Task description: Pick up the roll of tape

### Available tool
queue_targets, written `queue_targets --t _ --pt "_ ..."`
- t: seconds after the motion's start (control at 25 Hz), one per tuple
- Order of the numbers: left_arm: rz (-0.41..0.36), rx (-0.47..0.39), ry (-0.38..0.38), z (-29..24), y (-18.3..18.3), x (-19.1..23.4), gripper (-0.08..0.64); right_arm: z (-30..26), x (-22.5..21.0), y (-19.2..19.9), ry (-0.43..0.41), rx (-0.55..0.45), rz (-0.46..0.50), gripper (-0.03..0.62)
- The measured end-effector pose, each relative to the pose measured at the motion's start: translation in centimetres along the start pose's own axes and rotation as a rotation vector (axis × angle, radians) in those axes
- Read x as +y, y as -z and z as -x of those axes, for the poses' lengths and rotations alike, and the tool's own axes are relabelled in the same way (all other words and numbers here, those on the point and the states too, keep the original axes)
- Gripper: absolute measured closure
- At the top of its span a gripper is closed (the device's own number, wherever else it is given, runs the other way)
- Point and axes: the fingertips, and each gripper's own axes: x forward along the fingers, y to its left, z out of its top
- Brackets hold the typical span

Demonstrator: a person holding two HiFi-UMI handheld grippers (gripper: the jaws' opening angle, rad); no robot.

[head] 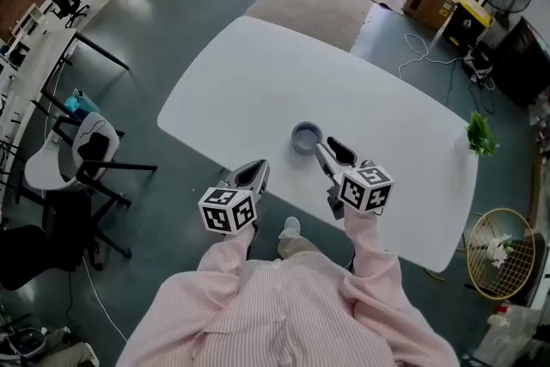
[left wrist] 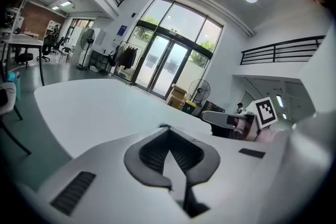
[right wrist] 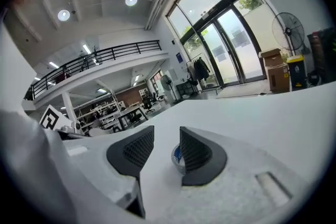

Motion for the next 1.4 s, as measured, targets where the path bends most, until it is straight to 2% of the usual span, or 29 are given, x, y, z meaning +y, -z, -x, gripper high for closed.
queue_targets --t 0.24,0.52,0.8,1.04,1.24,1.4 --pt "0.066 0.069 -0.028 -2.9 1.2 2.1 0.560 -3.8 -0.6 2.7 -0.065 0.213 0.109 0.457" --pt "0.113 0.128 -0.042 -4.2 2.1 3.8 0.560 -6.4 -1.0 4.5 -0.089 0.365 0.182 0.457" --pt "0.158 0.227 -0.009 -5.2 3.6 4.5 0.559 -8.2 -1.2 6.7 -0.118 0.538 0.265 0.457" --pt "0.196 0.264 -0.003 -5.8 4.0 5.7 0.560 -9.6 -1.4 9.0 -0.143 0.698 0.352 0.457" --pt "0.215 0.286 0.003 -6.1 4.5 6.0 0.559 -9.9 -1.9 10.6 -0.124 0.820 0.438 0.459" --pt "0.231 0.290 0.014 -6.2 4.7 6.3 0.559 -10.3 -2.0 11.4 -0.132 0.907 0.533 0.473"
